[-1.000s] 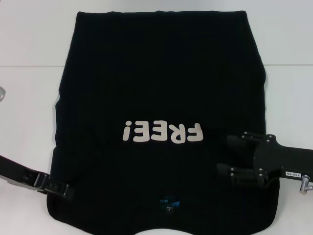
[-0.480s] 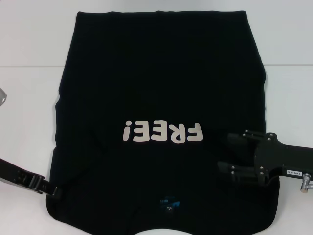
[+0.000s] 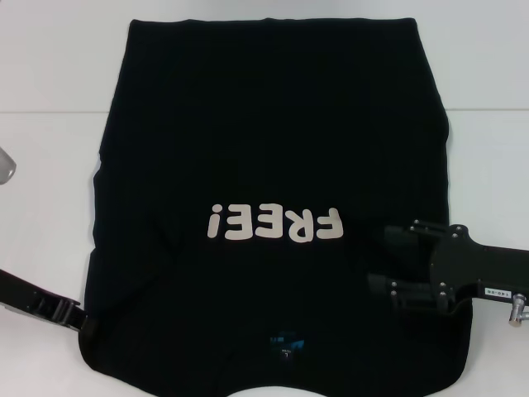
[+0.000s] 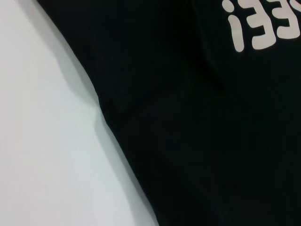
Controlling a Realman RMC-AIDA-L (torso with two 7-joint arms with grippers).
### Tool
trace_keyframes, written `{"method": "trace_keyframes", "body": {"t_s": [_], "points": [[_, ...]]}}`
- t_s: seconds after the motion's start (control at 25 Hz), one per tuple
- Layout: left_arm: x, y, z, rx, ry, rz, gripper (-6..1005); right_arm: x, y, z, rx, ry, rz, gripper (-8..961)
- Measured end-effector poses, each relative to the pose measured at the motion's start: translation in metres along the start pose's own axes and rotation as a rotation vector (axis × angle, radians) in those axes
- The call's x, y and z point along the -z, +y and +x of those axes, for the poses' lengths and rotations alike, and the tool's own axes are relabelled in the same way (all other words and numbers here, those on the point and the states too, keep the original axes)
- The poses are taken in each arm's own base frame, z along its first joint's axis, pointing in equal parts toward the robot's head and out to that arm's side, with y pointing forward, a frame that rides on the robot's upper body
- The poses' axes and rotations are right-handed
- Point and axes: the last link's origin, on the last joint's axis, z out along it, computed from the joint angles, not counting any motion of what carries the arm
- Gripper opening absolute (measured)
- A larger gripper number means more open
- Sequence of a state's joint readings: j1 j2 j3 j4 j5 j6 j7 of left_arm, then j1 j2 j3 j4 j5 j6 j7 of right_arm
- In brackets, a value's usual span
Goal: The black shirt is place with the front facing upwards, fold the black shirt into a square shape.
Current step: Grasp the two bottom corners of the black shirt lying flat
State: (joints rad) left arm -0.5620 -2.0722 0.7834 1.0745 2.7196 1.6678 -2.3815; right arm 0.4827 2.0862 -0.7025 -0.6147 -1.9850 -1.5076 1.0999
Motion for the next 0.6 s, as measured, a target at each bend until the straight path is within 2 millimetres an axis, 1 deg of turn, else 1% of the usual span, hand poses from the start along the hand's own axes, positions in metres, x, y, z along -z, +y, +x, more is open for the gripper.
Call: {"method": "trace_keyframes", "body": {"t_s": [0.16, 0.4, 0.48, 0.6], "points": [[0.0046, -0.0016, 0.0000, 0.000, 0.024, 0.022, 179, 0.0008, 0.0002, 0.0002, 0.000, 0.000, -0.001, 837], [0.0054, -0.0037, -0.0016, 0.024, 0.023, 0.022, 202, 0.0012, 0.0007, -0.0001, -0.001, -0.004, -0.003, 837], [0.0048, -0.0031, -0.0025, 0.025, 0.020, 0.014, 312, 0.0012, 0.0006, -0.0003, 0.000, -0.004, -0.004, 837], [0.0022, -0.0020, -0.0041, 0.027, 0.009, 0.002, 377, 0.0009, 0.0003, -0.0008, 0.002, -0.004, -0.005, 838]]}}
